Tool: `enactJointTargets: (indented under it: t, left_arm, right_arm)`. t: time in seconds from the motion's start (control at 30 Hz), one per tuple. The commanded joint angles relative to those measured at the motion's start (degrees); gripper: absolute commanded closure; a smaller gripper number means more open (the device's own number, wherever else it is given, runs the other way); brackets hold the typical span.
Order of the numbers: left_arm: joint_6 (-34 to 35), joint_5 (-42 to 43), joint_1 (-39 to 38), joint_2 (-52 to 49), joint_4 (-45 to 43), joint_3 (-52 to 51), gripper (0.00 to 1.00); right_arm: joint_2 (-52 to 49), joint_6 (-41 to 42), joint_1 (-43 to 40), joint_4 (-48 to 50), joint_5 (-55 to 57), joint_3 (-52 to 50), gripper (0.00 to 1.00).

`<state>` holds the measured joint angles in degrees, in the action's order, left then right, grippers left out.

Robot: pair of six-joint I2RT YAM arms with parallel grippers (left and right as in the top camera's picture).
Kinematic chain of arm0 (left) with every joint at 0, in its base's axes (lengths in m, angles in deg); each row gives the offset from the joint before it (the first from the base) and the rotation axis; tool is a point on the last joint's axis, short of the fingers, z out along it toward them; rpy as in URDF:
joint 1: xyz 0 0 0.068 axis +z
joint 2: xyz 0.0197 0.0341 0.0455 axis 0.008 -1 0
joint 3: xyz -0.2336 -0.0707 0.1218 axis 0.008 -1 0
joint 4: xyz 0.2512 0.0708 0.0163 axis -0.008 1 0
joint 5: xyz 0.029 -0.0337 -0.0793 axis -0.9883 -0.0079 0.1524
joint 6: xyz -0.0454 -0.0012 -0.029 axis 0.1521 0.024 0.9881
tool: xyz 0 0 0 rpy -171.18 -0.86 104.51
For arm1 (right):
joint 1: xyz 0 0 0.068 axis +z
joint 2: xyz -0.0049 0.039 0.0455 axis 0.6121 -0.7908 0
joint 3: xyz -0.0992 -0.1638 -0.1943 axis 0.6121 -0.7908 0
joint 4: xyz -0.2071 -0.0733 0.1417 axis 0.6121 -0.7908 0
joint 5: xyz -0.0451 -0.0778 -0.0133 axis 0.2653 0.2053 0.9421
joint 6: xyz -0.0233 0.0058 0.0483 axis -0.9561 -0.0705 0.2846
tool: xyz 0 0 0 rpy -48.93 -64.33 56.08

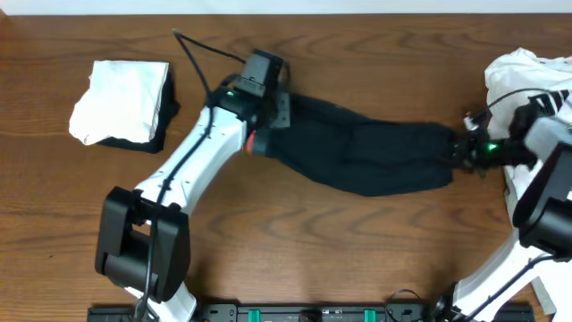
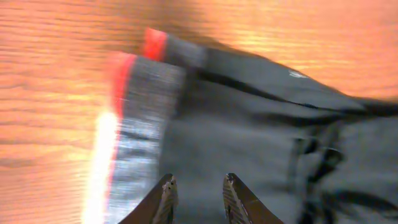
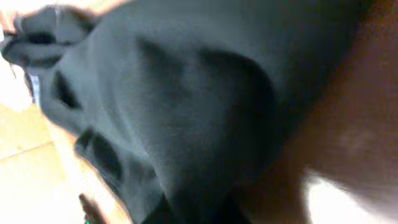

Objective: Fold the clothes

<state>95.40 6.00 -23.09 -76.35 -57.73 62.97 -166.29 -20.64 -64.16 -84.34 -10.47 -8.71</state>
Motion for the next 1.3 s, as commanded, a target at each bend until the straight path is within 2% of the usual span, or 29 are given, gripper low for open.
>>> enactJointTargets:
  t: [0.0,0.23,0.5,0.73,0.93,1.27]
  left_arm:
    - [-0.7,-0.7,2.0,-0.2,0.3,0.5,0.73]
    - [-0.7,-0.7,3.3,-0.2,1.2,0.5,0.73]
    - [-0.7,-0.7,3.3,-0.2,2.8,0.5,0.72]
    - [-0.8,-0.7,4.1,-0.2,3.8,0.5,0.72]
    - [-0.8,-0.7,7.6,-0.2,6.3,0.5,0.72]
    - [-2.1,-0.7,13.2,-0.2,10.5,0.5,0.73]
  right_arm:
    - [-0.5,-2.9,-0.9,-4.8,5.1,7.8,0.99]
    - [-0.5,-3.9,1.9,-14.3,12.5,23.3,0.99]
    - [-0.5,-4.1,10.8,-21.2,16.6,36.1,0.99]
    - [-0.5,-4.1,21.0,-22.6,17.6,38.8,0.99]
    - [-0.5,-3.6,29.6,-22.5,23.8,38.8,0.99]
    - [-0.8,-3.4,40.0,-21.2,26.2,38.5,0.99]
